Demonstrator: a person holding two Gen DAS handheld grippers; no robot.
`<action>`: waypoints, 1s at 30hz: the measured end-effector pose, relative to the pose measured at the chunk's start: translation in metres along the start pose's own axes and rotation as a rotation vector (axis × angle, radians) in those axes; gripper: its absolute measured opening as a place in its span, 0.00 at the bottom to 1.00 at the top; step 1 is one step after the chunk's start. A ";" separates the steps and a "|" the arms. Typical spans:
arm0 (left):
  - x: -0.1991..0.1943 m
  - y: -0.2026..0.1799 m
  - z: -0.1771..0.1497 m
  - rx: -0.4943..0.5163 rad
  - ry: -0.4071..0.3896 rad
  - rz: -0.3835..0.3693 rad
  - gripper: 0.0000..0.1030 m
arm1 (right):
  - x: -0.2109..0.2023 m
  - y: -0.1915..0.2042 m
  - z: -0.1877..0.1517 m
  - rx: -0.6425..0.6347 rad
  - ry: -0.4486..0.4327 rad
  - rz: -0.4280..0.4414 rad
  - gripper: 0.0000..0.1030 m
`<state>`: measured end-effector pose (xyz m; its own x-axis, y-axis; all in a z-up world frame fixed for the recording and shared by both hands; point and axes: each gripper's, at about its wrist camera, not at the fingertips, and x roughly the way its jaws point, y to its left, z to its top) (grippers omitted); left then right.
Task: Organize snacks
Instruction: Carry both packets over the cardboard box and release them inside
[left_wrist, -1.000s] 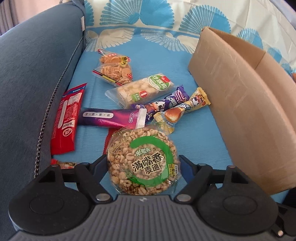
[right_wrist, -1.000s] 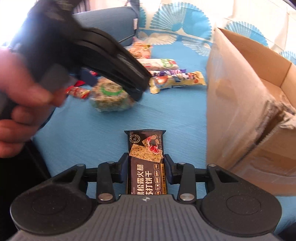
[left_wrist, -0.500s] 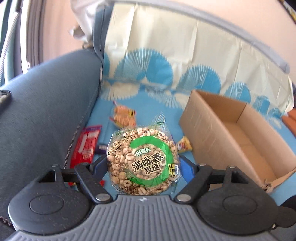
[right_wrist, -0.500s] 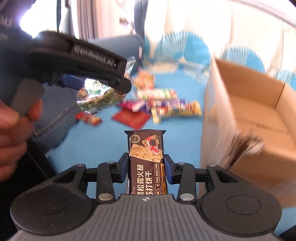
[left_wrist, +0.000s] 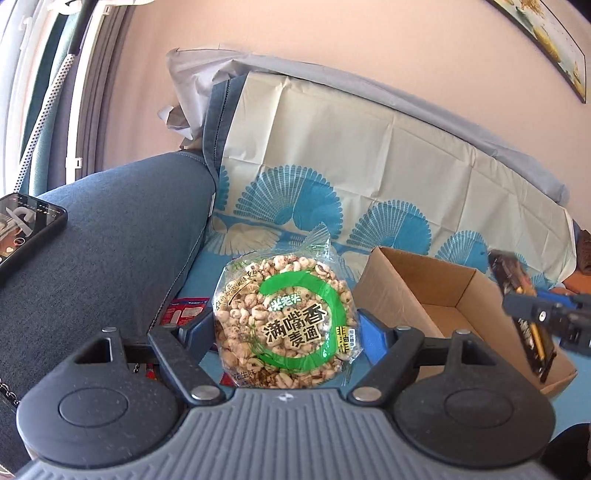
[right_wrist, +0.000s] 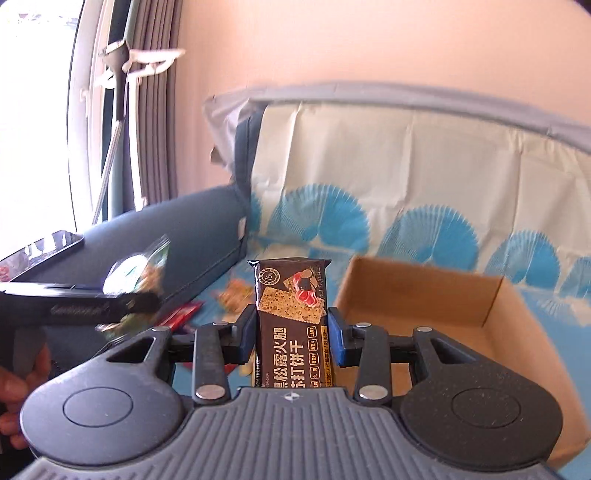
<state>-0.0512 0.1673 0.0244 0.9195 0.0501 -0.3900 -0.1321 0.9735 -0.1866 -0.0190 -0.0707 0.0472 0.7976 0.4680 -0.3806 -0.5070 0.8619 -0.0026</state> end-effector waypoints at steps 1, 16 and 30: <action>0.000 -0.001 0.000 0.008 -0.010 0.000 0.81 | -0.003 -0.011 0.004 -0.002 -0.023 -0.014 0.40; 0.001 -0.028 -0.012 0.158 -0.085 0.017 0.81 | -0.003 -0.114 -0.035 0.316 -0.163 -0.223 0.40; 0.019 -0.088 0.007 0.195 0.018 -0.038 0.81 | 0.001 -0.137 -0.044 0.434 -0.148 -0.242 0.40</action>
<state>-0.0193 0.0843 0.0398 0.9153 0.0100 -0.4027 -0.0214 0.9995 -0.0238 0.0372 -0.1969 0.0064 0.9288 0.2404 -0.2820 -0.1448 0.9360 0.3208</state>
